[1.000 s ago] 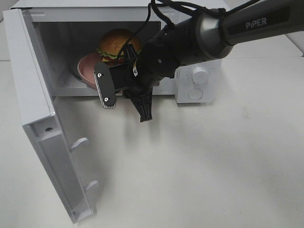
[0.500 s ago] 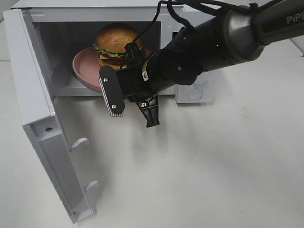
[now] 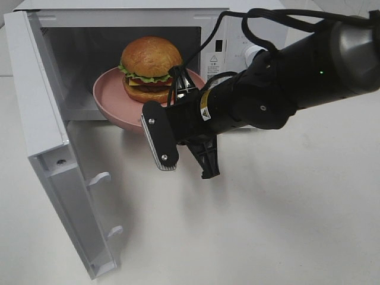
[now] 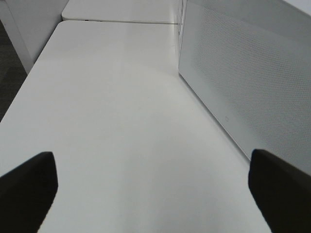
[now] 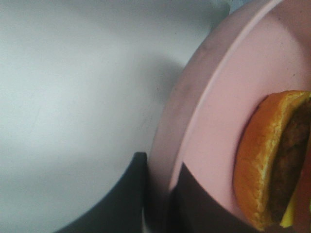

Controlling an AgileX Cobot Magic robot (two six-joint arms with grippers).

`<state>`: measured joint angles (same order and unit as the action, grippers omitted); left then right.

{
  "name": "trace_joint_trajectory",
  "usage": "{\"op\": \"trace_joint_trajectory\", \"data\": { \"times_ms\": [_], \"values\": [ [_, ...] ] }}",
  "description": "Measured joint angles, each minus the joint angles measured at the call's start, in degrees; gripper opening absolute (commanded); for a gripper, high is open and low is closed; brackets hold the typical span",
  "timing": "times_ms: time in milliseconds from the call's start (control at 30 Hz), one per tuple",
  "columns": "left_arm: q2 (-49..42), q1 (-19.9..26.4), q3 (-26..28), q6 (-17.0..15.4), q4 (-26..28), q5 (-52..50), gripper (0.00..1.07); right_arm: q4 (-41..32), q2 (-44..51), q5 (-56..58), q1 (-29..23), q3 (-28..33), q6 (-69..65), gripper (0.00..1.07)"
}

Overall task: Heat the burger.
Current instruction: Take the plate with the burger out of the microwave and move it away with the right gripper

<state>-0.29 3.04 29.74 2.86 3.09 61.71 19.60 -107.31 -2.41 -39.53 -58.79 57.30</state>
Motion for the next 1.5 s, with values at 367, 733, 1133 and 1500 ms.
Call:
{"op": "trace_joint_trajectory", "data": {
  "times_ms": [367,733,1133,1500],
  "values": [
    [0.0,0.0,0.0,0.0,0.0,0.0,1.00,1.8,7.2,-2.3,0.1,9.6,-0.1,0.00],
    [0.0,0.0,0.0,0.0,0.0,0.0,1.00,2.6,14.3,-2.3,0.1,17.1,-0.1,0.00],
    [0.0,0.0,0.0,0.0,0.0,0.0,1.00,2.6,24.3,0.4,0.1,24.8,-0.2,0.00],
    [0.0,0.0,0.0,0.0,0.0,0.0,1.00,2.6,35.8,8.0,0.1,29.9,-0.2,0.00]
  ]
}}
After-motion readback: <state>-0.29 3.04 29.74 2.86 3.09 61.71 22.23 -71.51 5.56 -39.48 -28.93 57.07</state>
